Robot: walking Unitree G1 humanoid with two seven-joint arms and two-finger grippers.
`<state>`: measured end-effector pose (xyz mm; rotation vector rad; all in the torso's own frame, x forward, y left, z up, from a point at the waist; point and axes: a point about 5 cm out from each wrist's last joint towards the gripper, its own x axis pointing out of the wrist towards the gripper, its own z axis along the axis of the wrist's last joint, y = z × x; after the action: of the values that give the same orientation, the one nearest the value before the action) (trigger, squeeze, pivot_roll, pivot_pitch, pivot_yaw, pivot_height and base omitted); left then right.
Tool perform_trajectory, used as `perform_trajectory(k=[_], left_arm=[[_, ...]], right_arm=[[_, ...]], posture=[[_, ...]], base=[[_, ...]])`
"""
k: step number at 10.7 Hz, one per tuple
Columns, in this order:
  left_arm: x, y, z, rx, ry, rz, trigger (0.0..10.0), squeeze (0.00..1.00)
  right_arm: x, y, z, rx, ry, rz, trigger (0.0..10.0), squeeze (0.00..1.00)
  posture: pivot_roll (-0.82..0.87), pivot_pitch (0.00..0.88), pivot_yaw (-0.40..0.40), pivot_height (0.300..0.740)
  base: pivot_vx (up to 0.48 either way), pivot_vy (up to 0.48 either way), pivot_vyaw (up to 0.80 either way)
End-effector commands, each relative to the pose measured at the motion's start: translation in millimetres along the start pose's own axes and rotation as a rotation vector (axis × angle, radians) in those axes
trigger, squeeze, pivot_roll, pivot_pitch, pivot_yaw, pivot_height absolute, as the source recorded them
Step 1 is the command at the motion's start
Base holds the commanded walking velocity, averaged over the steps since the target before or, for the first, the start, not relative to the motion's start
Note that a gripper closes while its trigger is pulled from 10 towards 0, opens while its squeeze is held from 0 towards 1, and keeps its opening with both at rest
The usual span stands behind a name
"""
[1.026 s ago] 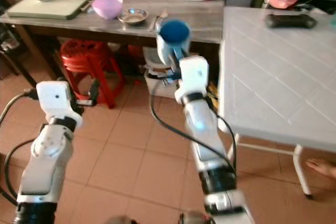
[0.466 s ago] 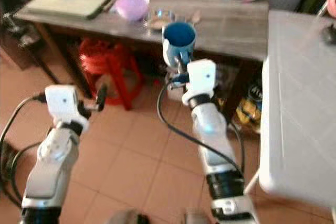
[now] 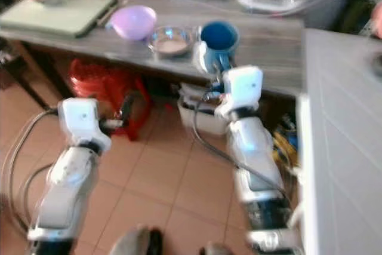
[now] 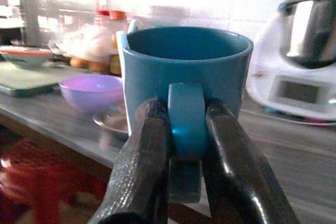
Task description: Setting the table
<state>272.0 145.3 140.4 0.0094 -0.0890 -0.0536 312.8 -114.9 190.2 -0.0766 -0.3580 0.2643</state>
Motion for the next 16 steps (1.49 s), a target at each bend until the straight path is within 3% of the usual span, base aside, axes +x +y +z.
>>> perform_trajectory(k=[1, 7, 9, 13, 16], left_arm=[[0.4, -4.1, 3.5, -0.013, -0.015, -0.009, 10.0, 0.0], [1.7, -4.8, 4.9, -0.024, -0.017, -0.012, 10.0, 0.0], [1.2, -1.0, 2.8, -0.044, -0.001, 0.012, 10.0, 0.0], [-1.9, 9.3, 9.2, 0.011, -0.046, 0.092, 10.0, 0.0], [-14.2, 26.5, 5.8, 0.078, -0.025, 0.198, 10.0, 0.0]], right_arm=[[1.2, -4.9, 6.6, -0.021, -0.023, -0.005, 10.0, 0.0], [8.1, -10.5, 13.9, -0.033, -0.046, -0.049, 10.0, 0.0], [11.6, -11.8, 13.2, -0.026, -0.042, -0.035, 10.0, 0.0], [16.3, -19.4, 11.4, -0.035, -0.034, -0.026, 10.0, 0.0], [32.5, -30.2, 12.1, 0.001, -0.025, 0.041, 10.0, 0.0]], posture=[[0.01, 0.152, 0.037, 0.74], [0.01, 0.154, 0.038, 0.74], [0.01, 0.156, 0.038, 0.74], [0.02, 0.156, 0.035, 0.74], [0.04, 0.169, 0.035, 0.74]], base=[[0.465, 0.0, 0.0], [0.465, 0.0, 0.0], [0.356, 0.317, 0.0], [0.126, 0.204, 0.0], [0.0, 0.0, 0.0]])
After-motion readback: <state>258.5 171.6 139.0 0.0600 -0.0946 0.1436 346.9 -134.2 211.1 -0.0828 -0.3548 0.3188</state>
